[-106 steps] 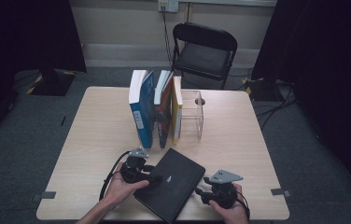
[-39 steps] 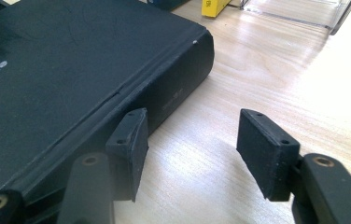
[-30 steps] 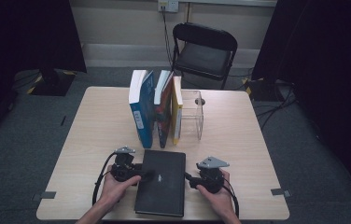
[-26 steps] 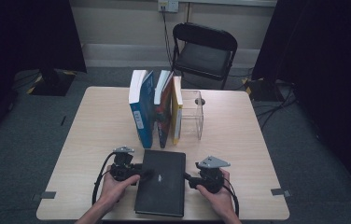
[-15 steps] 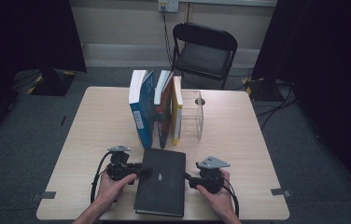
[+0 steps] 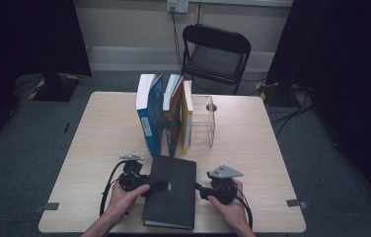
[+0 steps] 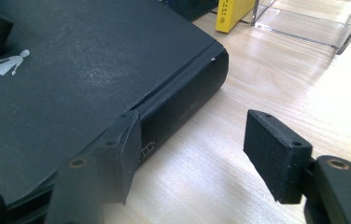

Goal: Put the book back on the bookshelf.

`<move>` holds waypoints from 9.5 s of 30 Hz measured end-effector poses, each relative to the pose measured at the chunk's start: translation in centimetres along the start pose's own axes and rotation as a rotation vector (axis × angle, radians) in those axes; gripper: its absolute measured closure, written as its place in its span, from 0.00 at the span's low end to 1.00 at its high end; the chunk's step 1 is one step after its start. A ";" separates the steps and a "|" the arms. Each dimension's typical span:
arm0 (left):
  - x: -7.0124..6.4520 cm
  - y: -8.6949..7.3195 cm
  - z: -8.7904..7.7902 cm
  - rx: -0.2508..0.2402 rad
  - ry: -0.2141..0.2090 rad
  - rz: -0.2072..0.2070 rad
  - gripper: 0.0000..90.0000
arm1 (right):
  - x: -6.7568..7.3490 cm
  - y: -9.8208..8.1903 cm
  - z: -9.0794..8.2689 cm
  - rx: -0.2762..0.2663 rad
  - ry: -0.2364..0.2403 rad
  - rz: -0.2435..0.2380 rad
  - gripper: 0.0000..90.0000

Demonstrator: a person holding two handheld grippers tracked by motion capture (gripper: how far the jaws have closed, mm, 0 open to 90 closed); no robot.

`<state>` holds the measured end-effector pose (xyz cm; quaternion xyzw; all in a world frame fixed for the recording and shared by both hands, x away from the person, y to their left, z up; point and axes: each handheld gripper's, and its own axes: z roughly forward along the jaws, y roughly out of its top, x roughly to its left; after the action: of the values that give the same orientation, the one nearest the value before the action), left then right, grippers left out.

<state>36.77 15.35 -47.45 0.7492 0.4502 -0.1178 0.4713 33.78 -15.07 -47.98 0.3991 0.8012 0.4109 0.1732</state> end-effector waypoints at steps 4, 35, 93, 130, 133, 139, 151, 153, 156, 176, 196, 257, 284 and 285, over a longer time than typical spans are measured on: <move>0.0 0.4 0.5 0.012 -0.021 0.012 0.48 | -0.1 0.0 0.0 0.002 0.004 -0.001 0.40; -1.2 1.1 1.6 -0.010 -0.062 0.060 0.62 | 0.1 0.4 -0.8 -0.001 0.121 0.020 0.23; -9.4 0.4 -1.9 -0.227 -0.003 0.568 0.74 | 0.2 3.4 -3.5 -0.105 0.359 -0.034 0.13; -7.6 -0.5 -2.8 -0.217 0.030 0.550 0.59 | 1.9 3.4 -4.8 -0.152 0.270 -0.166 0.37; -7.0 -0.8 -3.3 -0.216 0.014 0.541 0.60 | 1.9 3.2 -5.2 -0.162 0.292 -0.161 0.43; -6.8 -1.4 -3.3 -0.192 0.030 0.541 0.58 | 1.7 3.7 -4.3 -0.141 0.387 -0.102 0.39; -6.4 -1.9 -4.2 -0.182 0.012 0.527 0.52 | 2.7 4.5 -3.6 -0.124 0.405 -0.182 0.40; -6.3 -1.8 -4.3 -0.181 0.012 0.532 0.51 | 2.7 4.5 -3.6 -0.124 0.409 -0.181 0.41; -5.7 -1.7 -4.7 -0.187 -0.014 0.500 0.53 | 2.7 4.5 -3.7 -0.124 0.406 -0.184 0.42; -4.4 -2.0 -6.2 -0.271 0.059 0.413 0.52 | 2.0 4.5 -4.3 -0.138 0.430 -0.181 0.54; -3.5 -0.5 -2.2 -0.188 0.165 0.416 0.41 | 0.9 4.5 -6.0 -0.131 0.311 -0.242 0.58; 3.3 -2.6 -3.7 0.061 0.579 0.310 0.18 | -3.9 4.1 -9.0 -0.237 0.098 -0.060 0.58; 4.2 -2.9 -2.9 -0.017 0.587 0.322 0.00 | -6.9 6.5 -6.3 -0.236 -0.026 0.028 0.58; 4.2 -2.9 -2.9 -0.019 0.586 0.322 0.00 | -6.9 6.6 -6.3 -0.235 -0.026 0.029 0.58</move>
<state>36.16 20.50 -50.20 0.8084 0.4434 0.1827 0.3412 37.56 -21.50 -39.33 0.3930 0.7391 0.4993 0.2235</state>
